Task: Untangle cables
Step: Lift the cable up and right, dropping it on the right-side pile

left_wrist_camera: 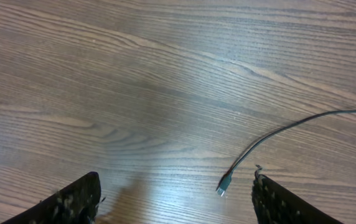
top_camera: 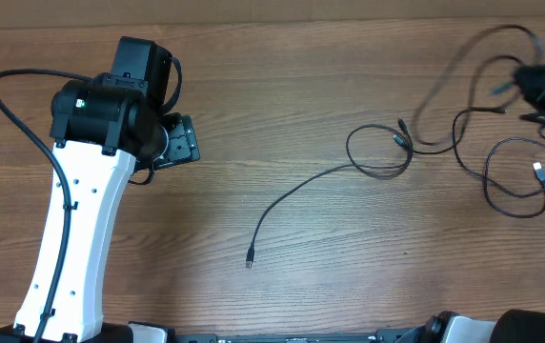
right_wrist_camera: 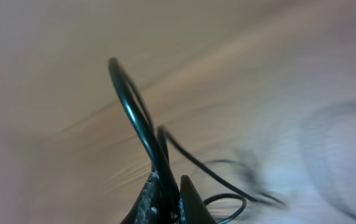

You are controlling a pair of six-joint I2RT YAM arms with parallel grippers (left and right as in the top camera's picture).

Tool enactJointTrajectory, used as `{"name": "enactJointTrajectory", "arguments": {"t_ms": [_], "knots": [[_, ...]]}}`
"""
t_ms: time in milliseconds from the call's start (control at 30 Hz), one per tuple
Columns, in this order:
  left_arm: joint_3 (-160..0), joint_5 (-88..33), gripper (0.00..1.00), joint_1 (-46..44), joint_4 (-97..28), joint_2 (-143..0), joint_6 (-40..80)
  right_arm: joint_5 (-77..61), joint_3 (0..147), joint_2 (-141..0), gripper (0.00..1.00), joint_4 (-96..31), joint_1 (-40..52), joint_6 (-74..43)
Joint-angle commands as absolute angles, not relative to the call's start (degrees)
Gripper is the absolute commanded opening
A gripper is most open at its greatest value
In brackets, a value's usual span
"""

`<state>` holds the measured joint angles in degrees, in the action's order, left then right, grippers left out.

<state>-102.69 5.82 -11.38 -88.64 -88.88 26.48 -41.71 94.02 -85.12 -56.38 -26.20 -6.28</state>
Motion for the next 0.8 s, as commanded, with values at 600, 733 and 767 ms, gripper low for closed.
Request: {"name": "enactJointTrajectory", "arguments": {"t_ms": [600,733,767], "knots": [[-103.7,5.9,0.79,-11.3,-88.4,-88.2,26.8,-41.0,94.6,-83.2,0.04,-31.9,-22.3,-18.0],[-103.7,5.9,0.79,-11.3,-88.4,-88.2,26.8,-21.9,94.6,-83.3,0.04,-39.0,-23.3,-18.0],[-103.7,5.9,0.79,-11.3,-88.4,-88.2,26.8,-17.4,94.6,-83.4,0.04,-40.2,-23.7,-18.0]]}}
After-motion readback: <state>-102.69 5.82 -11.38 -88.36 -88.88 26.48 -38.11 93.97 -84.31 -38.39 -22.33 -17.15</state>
